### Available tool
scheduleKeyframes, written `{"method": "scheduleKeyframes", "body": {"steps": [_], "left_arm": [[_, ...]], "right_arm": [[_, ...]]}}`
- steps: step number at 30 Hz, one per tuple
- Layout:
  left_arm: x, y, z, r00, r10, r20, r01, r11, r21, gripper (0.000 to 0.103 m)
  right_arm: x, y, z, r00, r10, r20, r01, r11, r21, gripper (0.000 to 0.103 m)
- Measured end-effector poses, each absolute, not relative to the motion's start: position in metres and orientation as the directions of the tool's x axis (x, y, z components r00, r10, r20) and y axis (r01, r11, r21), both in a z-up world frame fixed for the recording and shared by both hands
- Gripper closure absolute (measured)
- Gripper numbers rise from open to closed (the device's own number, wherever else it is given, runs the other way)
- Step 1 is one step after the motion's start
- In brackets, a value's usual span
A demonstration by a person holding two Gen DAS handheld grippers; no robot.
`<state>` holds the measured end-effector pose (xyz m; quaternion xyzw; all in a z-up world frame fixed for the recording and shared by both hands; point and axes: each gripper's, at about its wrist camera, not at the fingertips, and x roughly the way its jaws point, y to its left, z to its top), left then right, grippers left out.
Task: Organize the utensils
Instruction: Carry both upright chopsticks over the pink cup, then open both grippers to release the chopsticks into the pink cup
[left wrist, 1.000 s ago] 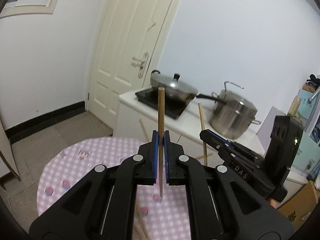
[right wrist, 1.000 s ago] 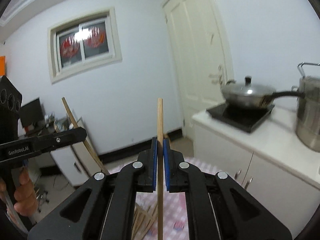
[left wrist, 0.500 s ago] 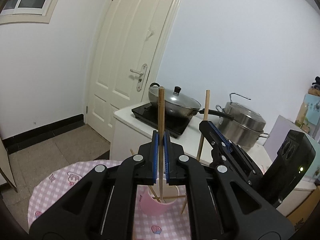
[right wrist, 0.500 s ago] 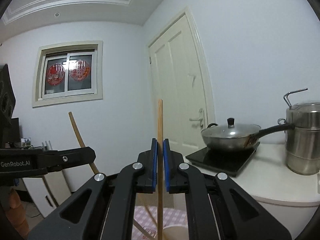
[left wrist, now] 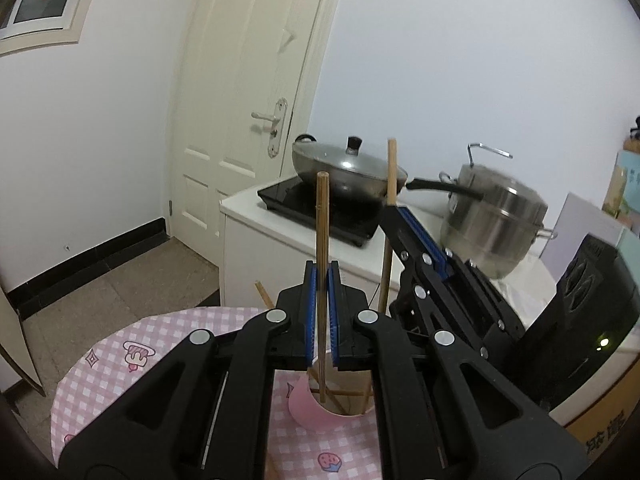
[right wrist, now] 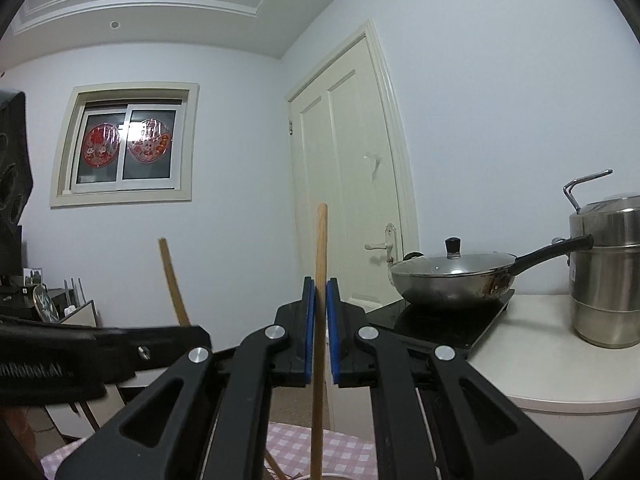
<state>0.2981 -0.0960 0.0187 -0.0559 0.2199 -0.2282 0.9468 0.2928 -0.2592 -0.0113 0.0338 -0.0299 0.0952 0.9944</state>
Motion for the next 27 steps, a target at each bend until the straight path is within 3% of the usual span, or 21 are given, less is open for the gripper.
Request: {"method": "scheduleKeyframes", "body": {"steps": [10,27], "left_arm": [[0.304,-0.095,0.009,0.783,-0.457,-0.422,0.409,0.889,-0.204,0.097],[0.309,-0.091,-0.018,0.698,-0.489,-0.524,0.415,0.871,-0.261,0.096]], "right_arm": [[0.296,-0.258,-0.01,0.979,0.19,0.079,-0.195,0.979,0.056,0.098],[0.281,-0.254,-0.027,0.97,0.216,-0.115,-0.216,0.976,0.008,0.098]]}}
